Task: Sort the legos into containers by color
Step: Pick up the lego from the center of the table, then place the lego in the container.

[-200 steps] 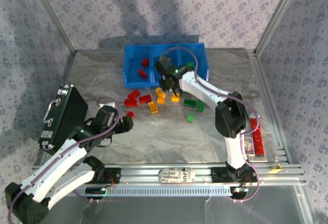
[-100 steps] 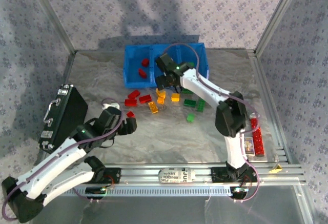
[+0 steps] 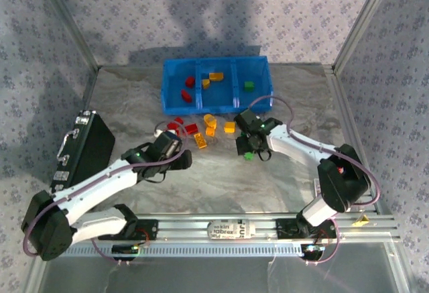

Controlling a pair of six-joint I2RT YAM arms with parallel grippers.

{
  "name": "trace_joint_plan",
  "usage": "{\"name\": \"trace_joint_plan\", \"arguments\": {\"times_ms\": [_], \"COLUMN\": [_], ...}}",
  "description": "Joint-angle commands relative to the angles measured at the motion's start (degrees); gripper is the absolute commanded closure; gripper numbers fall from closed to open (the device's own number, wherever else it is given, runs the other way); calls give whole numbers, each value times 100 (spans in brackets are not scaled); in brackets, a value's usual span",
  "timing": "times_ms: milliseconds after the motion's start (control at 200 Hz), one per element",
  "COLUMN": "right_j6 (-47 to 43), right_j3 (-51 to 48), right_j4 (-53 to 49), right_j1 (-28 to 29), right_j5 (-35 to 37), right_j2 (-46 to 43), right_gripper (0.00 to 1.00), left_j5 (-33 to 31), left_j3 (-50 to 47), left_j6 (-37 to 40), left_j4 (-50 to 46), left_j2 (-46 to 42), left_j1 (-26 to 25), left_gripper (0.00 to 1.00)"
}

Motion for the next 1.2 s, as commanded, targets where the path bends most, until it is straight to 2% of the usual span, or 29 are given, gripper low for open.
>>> {"name": "trace_joint_plan", "arguments": {"times_ms": [0, 130, 315, 530, 690, 775, 939, 1149, 1184, 1194], "right_j6": [360, 400, 478, 627, 548, 268, -361, -789, -832, -845], "right_j3": [-143, -144, -149, -45, 382, 805, 2278, 4641, 5016, 5115], "right_j4": [391, 676, 1003, 785, 264, 27, -346, -1015, -1088, -1099], "right_j1": [-6, 1, 5, 53, 35, -182, -809, -1512, -1602, -1619], "right_j5": [-144, -227, -301, -23, 271, 335, 188, -67, -104, -133], "right_j2": [184, 574, 1158, 1188, 860, 724, 923, 2193, 2429, 2491], "right_gripper": [20, 23, 32, 60, 67, 68, 68, 67, 64, 61], "left_j5": [55, -29, -134, -272, -348, -345, -287, -395, -413, -428], "left_j3": [265, 226, -65, -155, -84, -8, 86, 113, 130, 134], "left_j6": [103, 36, -175, -188, -139, -115, -74, -177, -200, -206], "left_j4": [198, 122, 64, -156, -177, -175, -183, -238, -271, -283], "left_j2": [92, -12, -371, -651, -653, -601, -592, -688, -682, -682], "left_j1": [-63, -106, -130, -129, -133, -132, -154, -344, -380, -391], "left_gripper": [16, 16, 17, 17, 17, 17, 17, 18, 18, 18]}}
